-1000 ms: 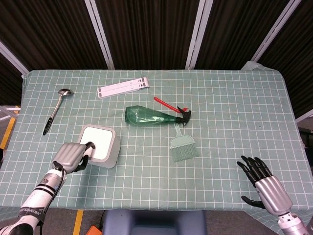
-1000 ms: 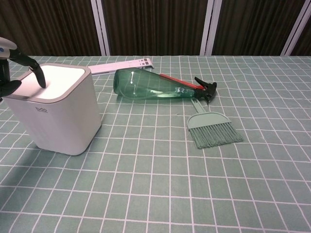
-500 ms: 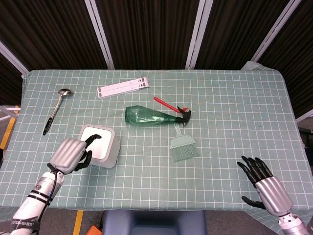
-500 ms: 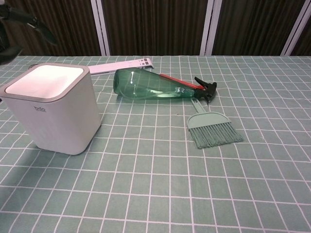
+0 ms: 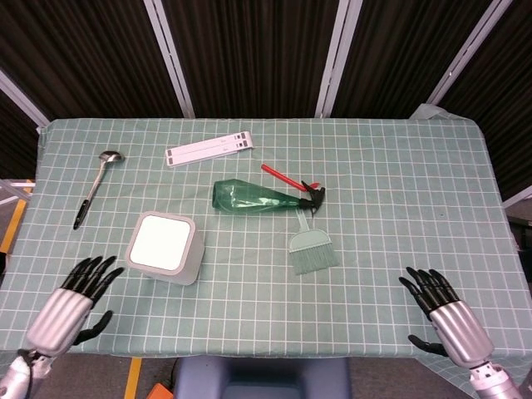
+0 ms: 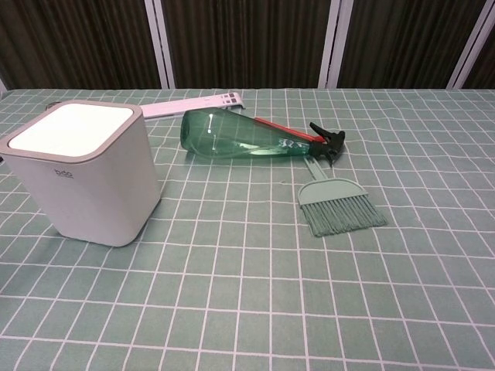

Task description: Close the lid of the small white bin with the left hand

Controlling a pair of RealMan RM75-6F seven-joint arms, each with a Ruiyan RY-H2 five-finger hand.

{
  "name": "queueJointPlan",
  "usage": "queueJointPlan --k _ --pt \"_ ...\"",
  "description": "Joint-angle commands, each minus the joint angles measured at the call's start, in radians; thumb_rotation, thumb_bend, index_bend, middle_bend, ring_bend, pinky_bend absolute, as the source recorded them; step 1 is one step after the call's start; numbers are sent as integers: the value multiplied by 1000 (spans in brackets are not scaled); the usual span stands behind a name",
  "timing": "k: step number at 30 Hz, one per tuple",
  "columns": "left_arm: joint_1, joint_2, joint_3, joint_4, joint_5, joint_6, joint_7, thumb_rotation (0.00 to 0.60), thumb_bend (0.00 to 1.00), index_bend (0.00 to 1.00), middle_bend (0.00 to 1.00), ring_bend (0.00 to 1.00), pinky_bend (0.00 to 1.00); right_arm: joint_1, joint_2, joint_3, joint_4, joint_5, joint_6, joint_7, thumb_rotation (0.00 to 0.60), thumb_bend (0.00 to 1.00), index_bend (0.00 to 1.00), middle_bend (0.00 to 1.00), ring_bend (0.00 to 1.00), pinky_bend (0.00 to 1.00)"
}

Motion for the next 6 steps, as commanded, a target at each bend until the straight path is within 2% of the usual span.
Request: queueJointPlan --k 1,6 --pt "112 -102 18 141 -22 65 -84 600 400 65 0 0 0 1 2 -1 -2 1 -1 4 600 187 0 0 0 0" --pt "124 -104 -13 148 -35 70 -82 600 400 65 0 0 0 -1 5 0 2 7 1 8 600 186 0 0 0 0"
